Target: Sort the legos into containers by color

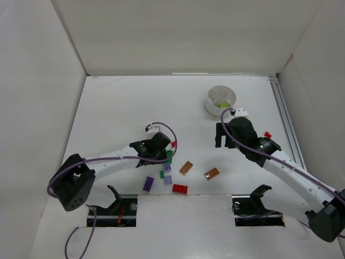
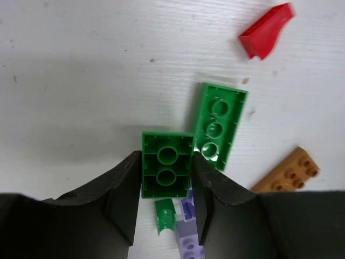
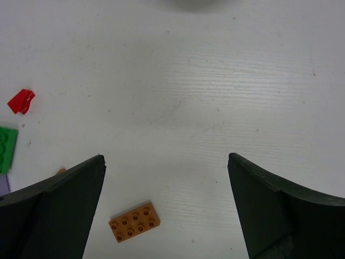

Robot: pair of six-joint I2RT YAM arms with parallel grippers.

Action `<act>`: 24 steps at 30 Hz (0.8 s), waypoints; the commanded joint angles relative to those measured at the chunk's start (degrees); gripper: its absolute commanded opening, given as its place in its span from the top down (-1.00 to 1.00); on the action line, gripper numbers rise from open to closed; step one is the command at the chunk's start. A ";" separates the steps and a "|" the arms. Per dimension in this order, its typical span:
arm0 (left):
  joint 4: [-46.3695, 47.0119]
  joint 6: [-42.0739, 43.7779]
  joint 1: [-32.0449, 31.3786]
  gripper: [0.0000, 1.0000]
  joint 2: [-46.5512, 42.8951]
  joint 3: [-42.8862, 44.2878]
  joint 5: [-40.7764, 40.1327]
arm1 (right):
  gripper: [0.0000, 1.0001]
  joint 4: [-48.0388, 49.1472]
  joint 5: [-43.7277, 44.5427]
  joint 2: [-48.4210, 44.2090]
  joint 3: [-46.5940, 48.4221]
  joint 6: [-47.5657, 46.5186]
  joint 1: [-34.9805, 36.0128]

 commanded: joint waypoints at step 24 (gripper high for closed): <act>21.41 -19.55 -0.36 0.43 -21.48 8.99 4.99 | -0.82 41.98 -20.66 0.96 1.46 -10.04 18.67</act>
